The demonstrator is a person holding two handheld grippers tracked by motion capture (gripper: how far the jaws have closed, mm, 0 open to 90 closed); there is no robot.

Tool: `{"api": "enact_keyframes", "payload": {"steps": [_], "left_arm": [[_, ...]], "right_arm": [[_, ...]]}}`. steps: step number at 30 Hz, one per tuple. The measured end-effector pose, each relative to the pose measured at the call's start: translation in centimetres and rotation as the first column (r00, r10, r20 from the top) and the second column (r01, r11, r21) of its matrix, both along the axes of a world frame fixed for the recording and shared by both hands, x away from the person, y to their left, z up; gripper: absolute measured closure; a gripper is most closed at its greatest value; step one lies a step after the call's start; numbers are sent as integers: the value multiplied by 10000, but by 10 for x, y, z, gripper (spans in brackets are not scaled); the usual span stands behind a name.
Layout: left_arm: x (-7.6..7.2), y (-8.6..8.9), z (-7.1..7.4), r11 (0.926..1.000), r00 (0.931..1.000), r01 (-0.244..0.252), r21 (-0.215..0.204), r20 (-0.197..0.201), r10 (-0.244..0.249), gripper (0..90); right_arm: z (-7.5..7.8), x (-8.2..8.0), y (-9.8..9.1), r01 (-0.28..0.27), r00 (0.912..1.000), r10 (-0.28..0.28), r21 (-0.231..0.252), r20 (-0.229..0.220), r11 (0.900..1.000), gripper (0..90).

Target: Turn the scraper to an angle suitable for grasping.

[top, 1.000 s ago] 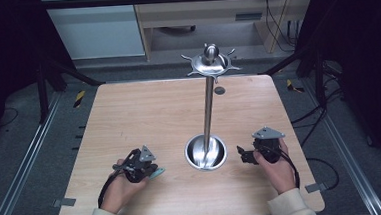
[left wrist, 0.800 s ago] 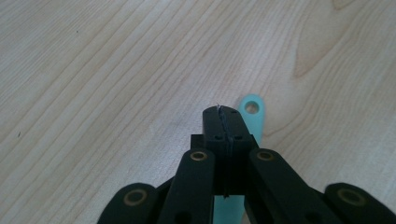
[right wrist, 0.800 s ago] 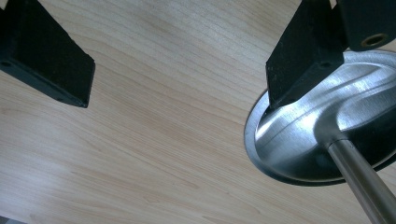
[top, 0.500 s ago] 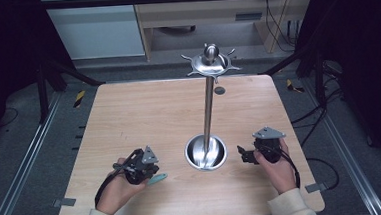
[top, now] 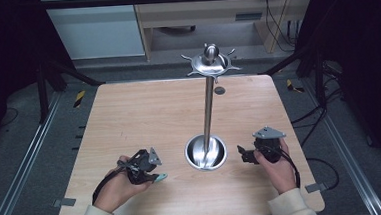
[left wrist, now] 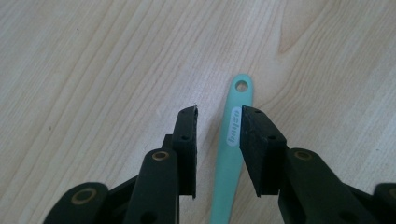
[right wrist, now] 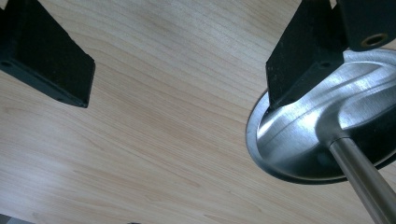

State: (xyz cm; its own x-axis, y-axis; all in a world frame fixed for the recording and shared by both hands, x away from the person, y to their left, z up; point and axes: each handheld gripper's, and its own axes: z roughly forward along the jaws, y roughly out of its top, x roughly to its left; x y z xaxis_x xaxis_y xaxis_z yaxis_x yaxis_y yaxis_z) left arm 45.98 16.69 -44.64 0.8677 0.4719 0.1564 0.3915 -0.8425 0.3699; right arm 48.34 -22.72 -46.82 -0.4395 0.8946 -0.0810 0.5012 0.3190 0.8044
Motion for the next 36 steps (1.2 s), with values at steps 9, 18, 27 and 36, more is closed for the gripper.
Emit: {"api": "enact_keyframes", "payload": {"steps": [9, 18, 27, 36], "left_arm": [[4, 1, -3, 9991, 9975, 167, 390, -698, -140, 631], [10, -2, -9, 9973, 9921, 311, 667, -1231, -227, 615], [16, -6, -11, 9964, 9836, 532, 662, -1757, -409, 627], [17, -9, -15, 9945, 9806, 706, 777, -1882, -549, 679]], "right_arm": [[0, 0, 0, -20, 10000, 20, -64, 39, 10000, 84], [0, 0, 0, -8, 10000, 8, -25, 17, 10000, 84], [0, 0, 0, -30, 10000, 30, -22, 35, 10000, 84], [0, 0, 0, -21, 10000, 21, 18, 53, 10000, 84]]}}
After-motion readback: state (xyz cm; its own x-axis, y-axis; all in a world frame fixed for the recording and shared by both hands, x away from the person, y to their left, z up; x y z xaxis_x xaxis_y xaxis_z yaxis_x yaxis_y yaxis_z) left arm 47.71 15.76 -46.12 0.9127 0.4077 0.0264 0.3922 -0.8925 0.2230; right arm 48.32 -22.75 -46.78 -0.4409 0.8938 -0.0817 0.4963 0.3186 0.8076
